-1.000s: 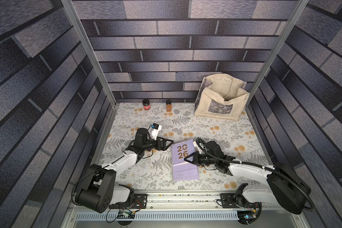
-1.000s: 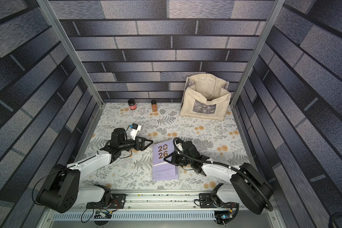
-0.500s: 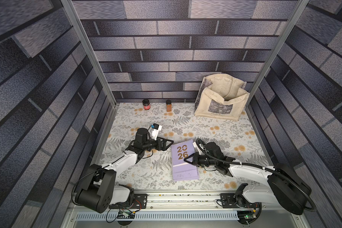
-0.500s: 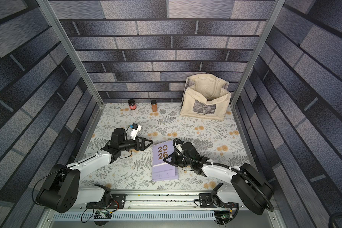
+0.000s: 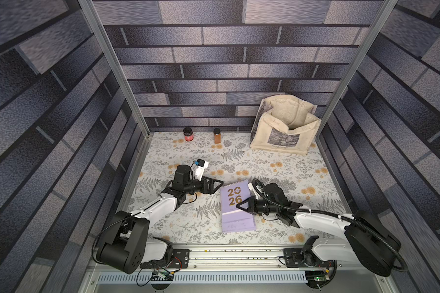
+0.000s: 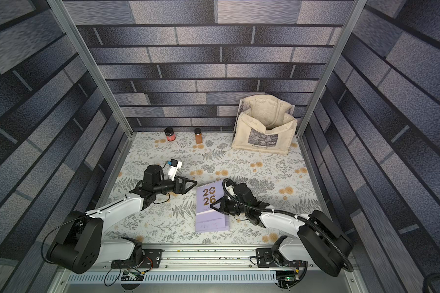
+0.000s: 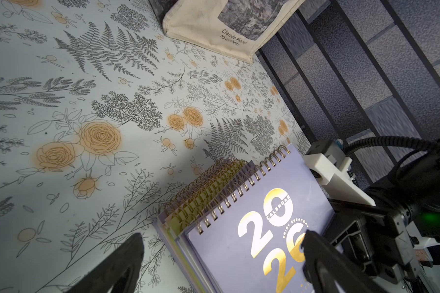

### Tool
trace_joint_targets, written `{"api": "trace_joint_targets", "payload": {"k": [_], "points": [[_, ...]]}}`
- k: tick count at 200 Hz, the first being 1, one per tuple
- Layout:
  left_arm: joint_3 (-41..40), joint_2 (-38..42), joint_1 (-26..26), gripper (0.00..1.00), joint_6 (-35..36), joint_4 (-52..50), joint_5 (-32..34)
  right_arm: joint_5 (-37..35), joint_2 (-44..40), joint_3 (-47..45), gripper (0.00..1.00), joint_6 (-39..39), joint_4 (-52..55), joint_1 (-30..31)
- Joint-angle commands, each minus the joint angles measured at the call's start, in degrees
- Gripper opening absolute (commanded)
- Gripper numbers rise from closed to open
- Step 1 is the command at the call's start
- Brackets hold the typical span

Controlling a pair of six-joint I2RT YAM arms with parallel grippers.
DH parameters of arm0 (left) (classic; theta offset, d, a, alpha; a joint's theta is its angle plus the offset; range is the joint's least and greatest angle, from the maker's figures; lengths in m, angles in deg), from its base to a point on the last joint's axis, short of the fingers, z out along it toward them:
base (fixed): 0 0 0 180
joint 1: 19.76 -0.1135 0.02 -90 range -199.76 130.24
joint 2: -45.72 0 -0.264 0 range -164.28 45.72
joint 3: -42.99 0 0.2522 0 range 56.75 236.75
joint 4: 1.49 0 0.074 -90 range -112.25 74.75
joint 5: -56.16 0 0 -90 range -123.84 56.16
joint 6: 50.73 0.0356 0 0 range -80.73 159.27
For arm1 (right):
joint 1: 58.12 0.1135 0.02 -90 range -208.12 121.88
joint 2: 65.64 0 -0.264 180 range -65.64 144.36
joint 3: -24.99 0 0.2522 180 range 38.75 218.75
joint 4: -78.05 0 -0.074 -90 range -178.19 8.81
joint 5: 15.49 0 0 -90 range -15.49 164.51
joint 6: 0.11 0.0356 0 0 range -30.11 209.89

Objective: Stack the calendars
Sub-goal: Place the calendar at the calendar.

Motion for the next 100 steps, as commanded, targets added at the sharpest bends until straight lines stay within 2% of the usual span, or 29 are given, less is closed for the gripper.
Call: {"api": "trace_joint_targets", "payload": {"k": [1,100], "points": [[0.37,0.38,0.65,1.00,0.43,-0.40,-0.81,-1.20,0.42,-0.85,0.00,0.03,0.95,0.73],[0.03,-3.36,4.30,1.00,-1.97,2.68,-7.14,-3.92,0.79,-2.08,0.00,0.59,2.46,0.79]]}}
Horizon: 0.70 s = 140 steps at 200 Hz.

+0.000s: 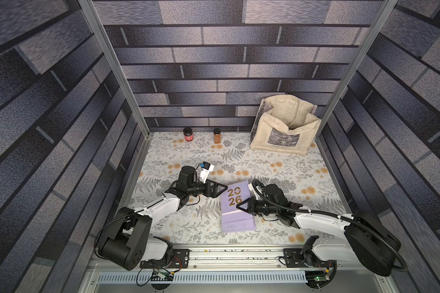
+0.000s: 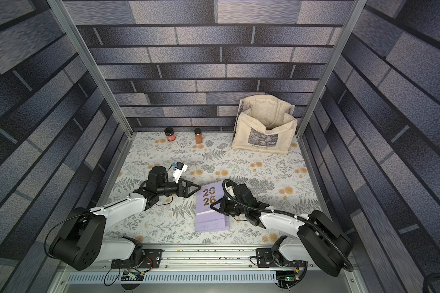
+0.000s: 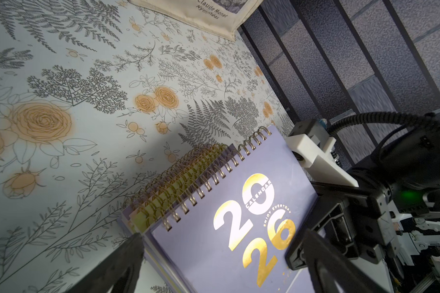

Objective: Stack the calendars
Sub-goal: Place the calendar at the calendar.

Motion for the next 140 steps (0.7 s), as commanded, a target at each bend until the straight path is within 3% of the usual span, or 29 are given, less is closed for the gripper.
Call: {"api": "trace_joint_targets", "payload": {"k": [1,48,140], "points": [[-0.02,-1.04,0.86,1.00,-1.78,2.34,-3.59,-2.90,0.75,-1.51,0.00,0.17,3.16,0.49],[0.58,-2.65,3.23,1.00,-3.86,5.80,-7.97,-3.25,1.10,-1.88,0.00,0.33,2.99,0.50],[2.75,-9.79,6.56,1.00,-4.27,6.59,-6.81,-3.76,1.72,-1.79,0.00,0.27,3.51,0.48]]}}
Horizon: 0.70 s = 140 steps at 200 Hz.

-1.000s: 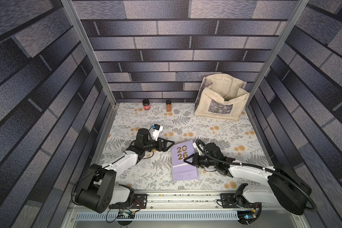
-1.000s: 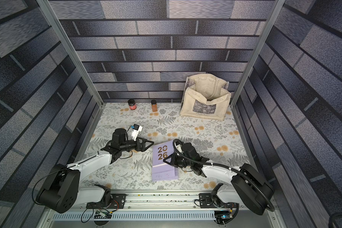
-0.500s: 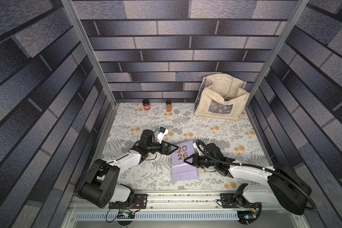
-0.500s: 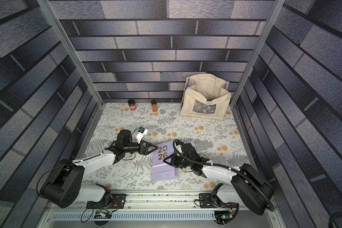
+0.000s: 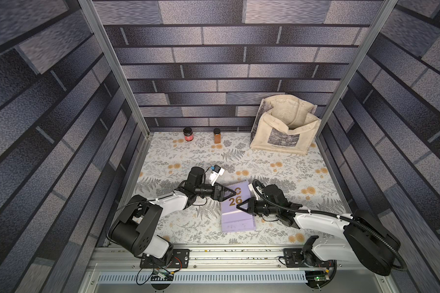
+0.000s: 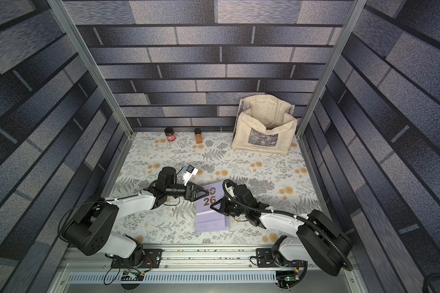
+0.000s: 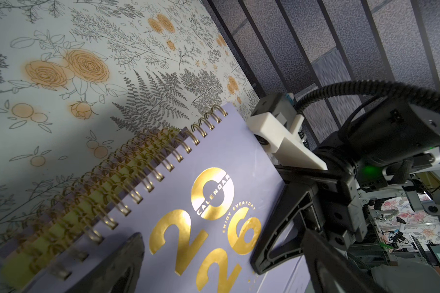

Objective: Stack the calendars
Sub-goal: Place the calendar at the calendar.

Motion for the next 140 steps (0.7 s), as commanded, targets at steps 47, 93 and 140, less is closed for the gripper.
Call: {"api": "trace_joint_targets", "payload": {"k": [47,93,140], "points": [[0.79,-2.36,0.84,1.00,0.09,-1.88,1.05,-4.13,0.99,-0.56,0.09,-1.27,6.96,0.42],[1.33,-2.74,0.92,1.00,0.61,-2.95,1.05,-5.69,-0.40,0.48,0.43,-2.58,11.74,0.51],[1.86,-3.53,0.92,1.00,1.14,-3.86,1.04,-7.14,-3.35,0.62,0.59,-2.95,15.61,0.42]]}}
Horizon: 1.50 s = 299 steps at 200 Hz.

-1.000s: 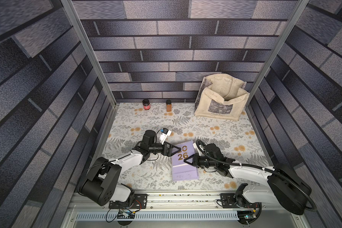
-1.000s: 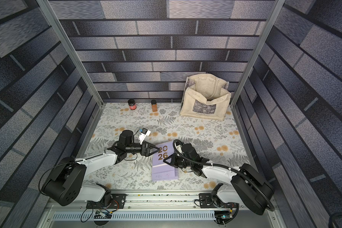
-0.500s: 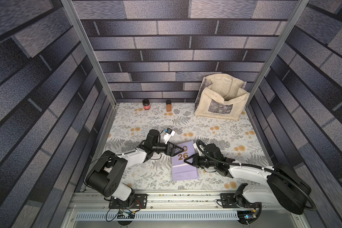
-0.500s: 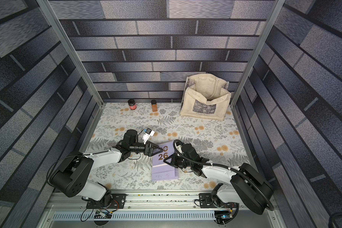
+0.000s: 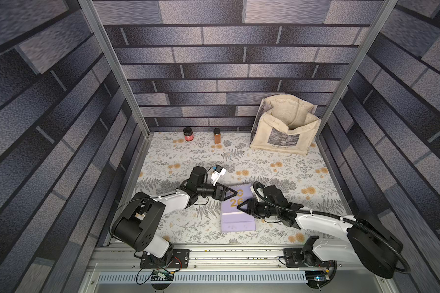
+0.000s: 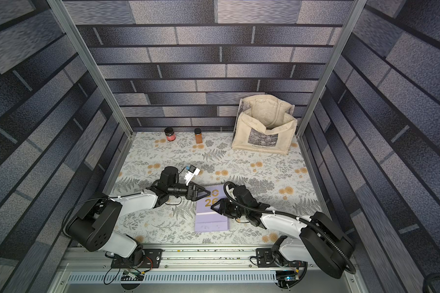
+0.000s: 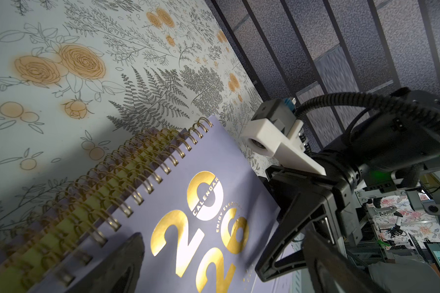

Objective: Stack the calendars
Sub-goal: Place the calendar at the calendar.

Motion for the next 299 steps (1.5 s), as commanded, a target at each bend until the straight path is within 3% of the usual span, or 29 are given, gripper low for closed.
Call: {"api": "trace_joint_targets", "payload": {"k": [1,99,225,265,299], "points": [[0.88,-1.70,0.33,1.00,1.01,-3.45,0.78,-3.40,-1.11,0.18,0.60,-1.07,7.53,0.46],[1.49,-2.54,0.33,1.00,1.36,-4.25,3.12,-11.92,-6.93,4.17,0.85,-3.58,26.92,0.41],[3.12,1.86,0.25,1.00,1.15,-5.39,6.16,-16.73,-6.96,8.79,0.98,-7.45,34.14,0.30],[2.21,8.37,-0.43,1.00,0.48,-6.06,9.34,-19.57,-7.04,15.32,1.00,-13.22,39.47,-0.09],[-1.35,16.13,-2.26,1.00,0.84,-8.09,13.89,-17.20,-3.12,18.19,1.00,-15.27,39.01,-2.92]]}}
